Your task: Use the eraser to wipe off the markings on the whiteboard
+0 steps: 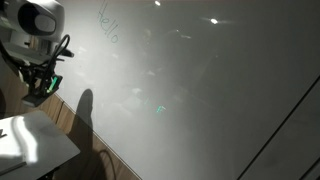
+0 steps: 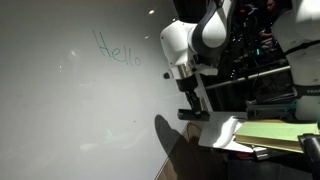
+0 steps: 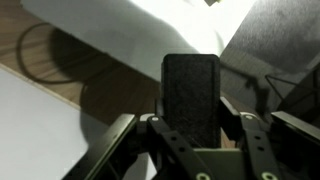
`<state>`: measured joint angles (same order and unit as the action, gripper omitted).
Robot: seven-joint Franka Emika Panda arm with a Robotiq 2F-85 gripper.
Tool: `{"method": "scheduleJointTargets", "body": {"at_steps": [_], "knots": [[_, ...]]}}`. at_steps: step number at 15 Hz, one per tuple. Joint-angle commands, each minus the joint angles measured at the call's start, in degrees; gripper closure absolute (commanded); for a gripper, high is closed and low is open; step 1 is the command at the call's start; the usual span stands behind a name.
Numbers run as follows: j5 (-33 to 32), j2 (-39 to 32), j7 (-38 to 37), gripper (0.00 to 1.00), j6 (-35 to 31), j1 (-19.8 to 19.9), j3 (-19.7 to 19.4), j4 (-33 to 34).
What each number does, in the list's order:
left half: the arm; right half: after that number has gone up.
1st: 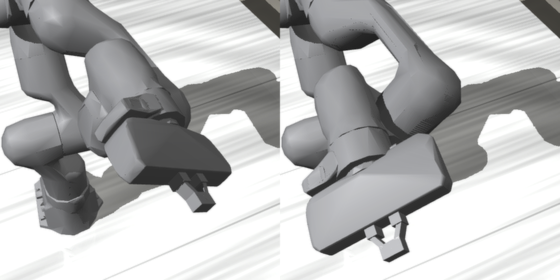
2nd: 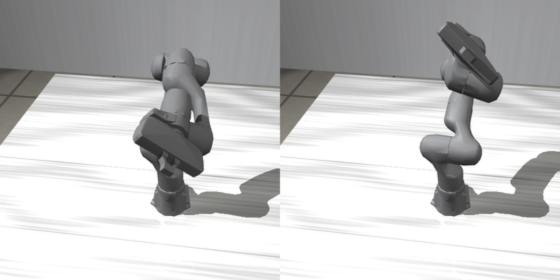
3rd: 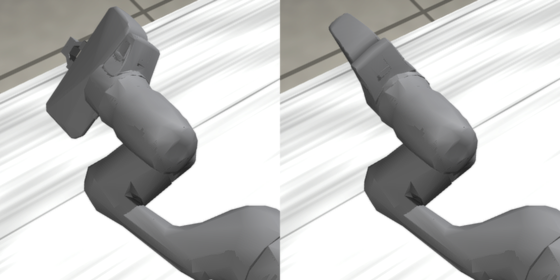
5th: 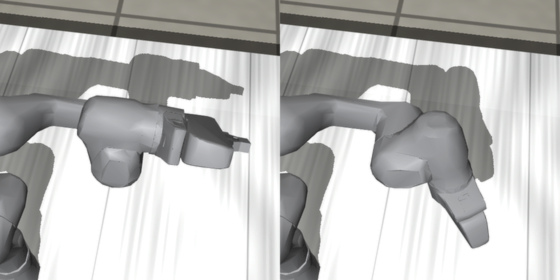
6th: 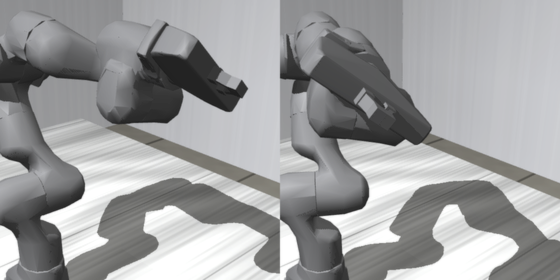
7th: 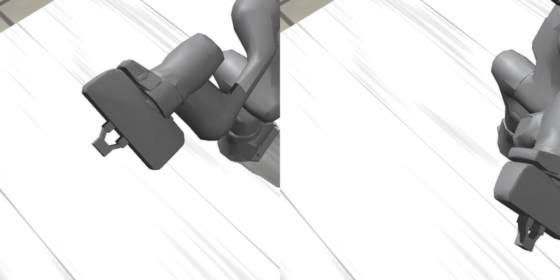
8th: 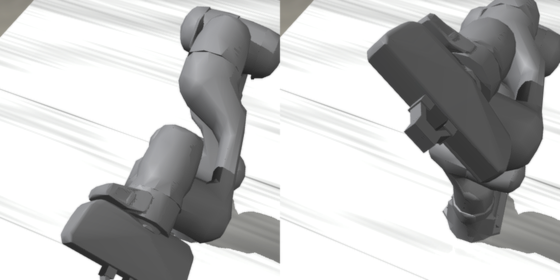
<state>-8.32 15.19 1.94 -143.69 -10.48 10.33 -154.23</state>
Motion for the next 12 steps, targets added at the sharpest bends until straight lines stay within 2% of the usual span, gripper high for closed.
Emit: {"method": "scheduleJointTargets", "body": {"at_steps": [1, 7, 12], "knots": [[-0.2, 6.8, -1.5, 0.71, 3.2, 1.4, -0.6, 6.7], [-2.9, 3.1, -6.4, 0.71, 1.8, 7.4, -0.3, 23.0], [-3.9, 1.3, -9.4, 0.71, 2.0, 8.1, 0.3, 27.8]]}}
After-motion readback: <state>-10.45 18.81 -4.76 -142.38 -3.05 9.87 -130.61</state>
